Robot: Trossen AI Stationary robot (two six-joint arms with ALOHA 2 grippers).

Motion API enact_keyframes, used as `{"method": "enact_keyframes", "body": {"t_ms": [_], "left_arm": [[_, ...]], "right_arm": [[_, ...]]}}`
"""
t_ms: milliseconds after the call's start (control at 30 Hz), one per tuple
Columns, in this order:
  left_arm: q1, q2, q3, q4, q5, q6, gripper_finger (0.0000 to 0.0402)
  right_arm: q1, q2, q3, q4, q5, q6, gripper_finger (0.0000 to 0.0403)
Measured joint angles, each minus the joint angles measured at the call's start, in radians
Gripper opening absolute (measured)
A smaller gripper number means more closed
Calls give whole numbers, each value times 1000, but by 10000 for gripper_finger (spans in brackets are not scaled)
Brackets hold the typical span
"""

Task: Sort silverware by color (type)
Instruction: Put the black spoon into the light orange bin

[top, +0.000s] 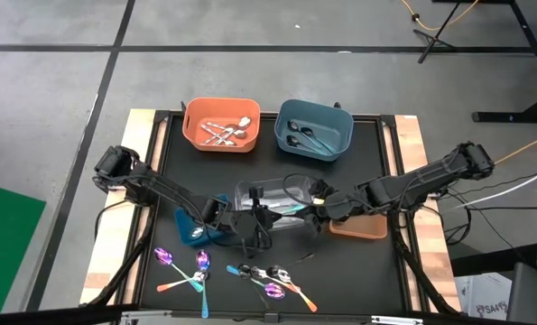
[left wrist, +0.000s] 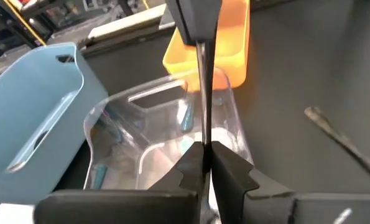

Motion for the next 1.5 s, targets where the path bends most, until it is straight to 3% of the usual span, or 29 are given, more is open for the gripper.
{"method": "enact_keyframes", "body": {"t_ms": [667,1500], "left_arm": [[0,-2,2,5,8,-2,55],[0,0,1,1,10,-2,55]], "right_arm": [[0,-54,-1,-92,-29,-4,0],[2,-509,0,-748,-102,233,0]]}}
